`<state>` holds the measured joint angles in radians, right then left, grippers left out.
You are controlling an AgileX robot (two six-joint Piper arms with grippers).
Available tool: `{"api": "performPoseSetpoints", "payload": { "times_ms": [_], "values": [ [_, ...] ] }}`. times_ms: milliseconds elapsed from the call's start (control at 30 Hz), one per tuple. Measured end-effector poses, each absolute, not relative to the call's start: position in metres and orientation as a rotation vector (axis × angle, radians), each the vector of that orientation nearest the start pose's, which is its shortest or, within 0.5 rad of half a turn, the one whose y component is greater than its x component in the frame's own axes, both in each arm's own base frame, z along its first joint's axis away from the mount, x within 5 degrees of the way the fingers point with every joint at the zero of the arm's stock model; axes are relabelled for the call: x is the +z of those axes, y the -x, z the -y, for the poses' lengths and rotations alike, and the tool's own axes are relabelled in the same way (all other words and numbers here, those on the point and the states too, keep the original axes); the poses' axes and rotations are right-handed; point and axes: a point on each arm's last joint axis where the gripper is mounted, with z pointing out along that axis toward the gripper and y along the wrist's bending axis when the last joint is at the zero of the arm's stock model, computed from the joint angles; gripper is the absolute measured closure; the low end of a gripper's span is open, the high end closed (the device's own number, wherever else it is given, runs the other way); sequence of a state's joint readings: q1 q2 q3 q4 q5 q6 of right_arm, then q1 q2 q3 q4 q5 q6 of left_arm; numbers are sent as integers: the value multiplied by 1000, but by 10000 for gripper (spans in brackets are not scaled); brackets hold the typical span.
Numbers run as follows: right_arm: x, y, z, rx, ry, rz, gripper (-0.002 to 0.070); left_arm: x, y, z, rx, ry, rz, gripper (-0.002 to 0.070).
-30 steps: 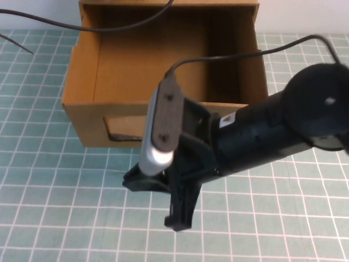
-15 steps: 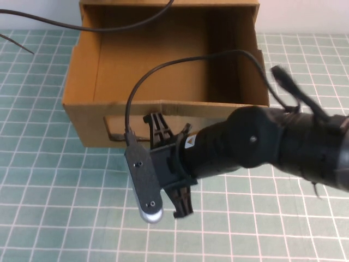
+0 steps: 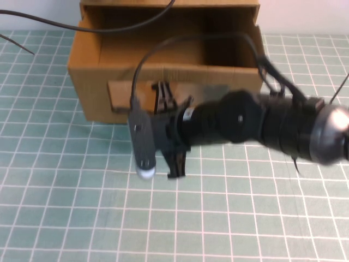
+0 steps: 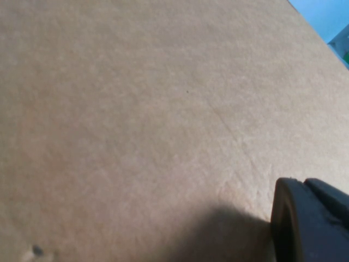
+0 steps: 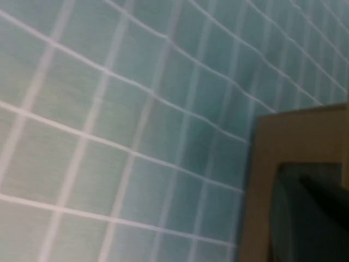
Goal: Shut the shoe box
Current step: Close the shoe box with your right arm
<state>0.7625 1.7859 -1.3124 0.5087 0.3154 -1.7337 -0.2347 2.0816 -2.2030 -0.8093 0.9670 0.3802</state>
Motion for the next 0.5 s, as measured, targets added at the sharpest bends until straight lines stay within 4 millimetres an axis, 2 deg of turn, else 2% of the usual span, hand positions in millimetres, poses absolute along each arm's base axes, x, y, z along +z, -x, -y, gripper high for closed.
{"api": "performPoseSetpoints", "payload": {
  "times_ms": [100,233,367,500],
  "values": [
    [269,-304,-289,-107,1893,-1146,690,384,-448,163,-911,-462,-2105,678],
    [267,-322,-285,-115,1880,-1179,690,384,-448,163,-912,-464,-2105,678],
    [261,-325,-284,-105,1900,-1195,690,384,-448,163,-913,-467,-2108,678],
    [263,-316,-285,-61,1948,-1185,690,385,-447,163,-913,-469,-2107,678]
  ]
}}
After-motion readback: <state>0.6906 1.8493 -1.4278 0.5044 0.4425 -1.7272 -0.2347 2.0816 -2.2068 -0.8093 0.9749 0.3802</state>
